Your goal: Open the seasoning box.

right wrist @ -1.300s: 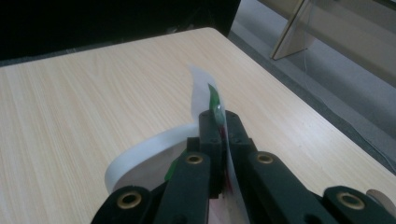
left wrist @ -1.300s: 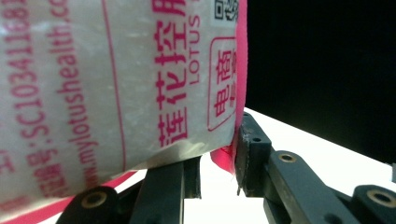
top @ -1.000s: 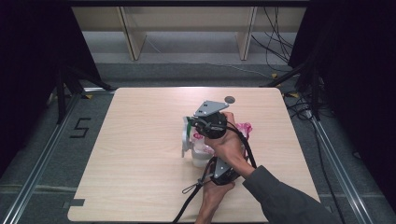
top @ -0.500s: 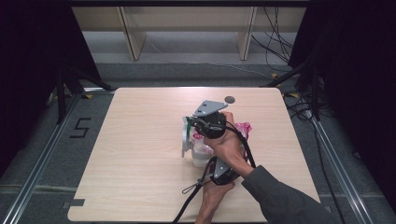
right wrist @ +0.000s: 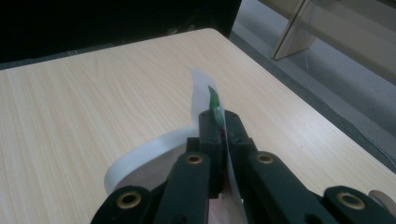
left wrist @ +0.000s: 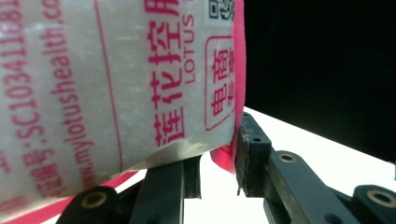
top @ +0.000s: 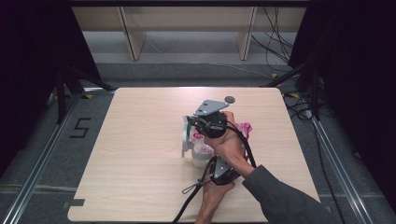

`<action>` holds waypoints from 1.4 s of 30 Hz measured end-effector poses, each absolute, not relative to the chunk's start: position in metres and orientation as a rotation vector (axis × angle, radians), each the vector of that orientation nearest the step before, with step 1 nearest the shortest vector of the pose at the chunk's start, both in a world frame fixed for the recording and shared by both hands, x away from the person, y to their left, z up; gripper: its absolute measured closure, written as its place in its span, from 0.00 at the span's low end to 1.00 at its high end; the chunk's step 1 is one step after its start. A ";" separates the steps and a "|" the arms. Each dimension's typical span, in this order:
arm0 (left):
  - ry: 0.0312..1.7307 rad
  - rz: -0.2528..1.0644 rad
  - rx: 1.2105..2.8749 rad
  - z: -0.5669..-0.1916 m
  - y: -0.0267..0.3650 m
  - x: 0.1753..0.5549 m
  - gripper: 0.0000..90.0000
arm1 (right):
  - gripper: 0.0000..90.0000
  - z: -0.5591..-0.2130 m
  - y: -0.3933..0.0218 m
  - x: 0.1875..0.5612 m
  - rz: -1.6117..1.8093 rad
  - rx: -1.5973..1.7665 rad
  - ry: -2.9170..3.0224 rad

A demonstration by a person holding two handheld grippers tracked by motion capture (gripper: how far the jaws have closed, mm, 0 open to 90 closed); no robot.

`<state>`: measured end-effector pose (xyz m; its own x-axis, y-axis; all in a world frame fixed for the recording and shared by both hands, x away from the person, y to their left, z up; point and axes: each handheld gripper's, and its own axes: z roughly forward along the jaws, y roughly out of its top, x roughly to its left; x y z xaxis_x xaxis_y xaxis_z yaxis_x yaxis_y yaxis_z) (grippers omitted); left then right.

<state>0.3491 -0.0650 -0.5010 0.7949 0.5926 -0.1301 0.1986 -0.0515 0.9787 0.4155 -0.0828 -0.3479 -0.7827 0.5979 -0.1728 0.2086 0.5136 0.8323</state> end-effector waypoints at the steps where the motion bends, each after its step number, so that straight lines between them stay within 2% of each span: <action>1: 0.637 0.354 1.621 -0.501 -0.065 0.349 0.82 | 0.99 -0.348 -0.082 0.416 1.183 0.650 2.320; 14: 0.638 0.356 1.625 -0.500 -0.063 0.349 0.82 | 0.99 -0.347 -0.082 0.415 1.186 0.658 2.318; 15: 0.684 0.320 1.526 -0.501 -0.071 0.347 0.82 | 0.99 -0.347 -0.083 0.416 1.191 0.657 2.313; 16: 0.682 0.321 1.528 -0.501 -0.071 0.347 0.82 | 0.99 -0.347 -0.083 0.416 1.188 0.656 2.314; 17: 0.629 0.357 1.634 -0.500 -0.064 0.349 0.82 | 0.99 -0.347 -0.082 0.416 1.183 0.655 2.316; 21: 0.636 0.356 1.623 -0.500 -0.065 0.348 0.82 | 0.99 -0.349 -0.081 0.416 1.167 0.653 2.319; 23: 0.679 0.322 1.528 -0.501 -0.072 0.347 0.82 | 0.99 -0.347 -0.083 0.416 1.182 0.668 2.310; 24: 0.626 0.363 1.641 -0.501 -0.064 0.349 0.82 | 0.99 -0.347 -0.083 0.416 1.183 0.671 2.315; 42: 0.632 0.352 1.627 -0.501 -0.063 0.350 0.82 | 0.99 -0.348 -0.080 0.419 1.158 0.643 2.326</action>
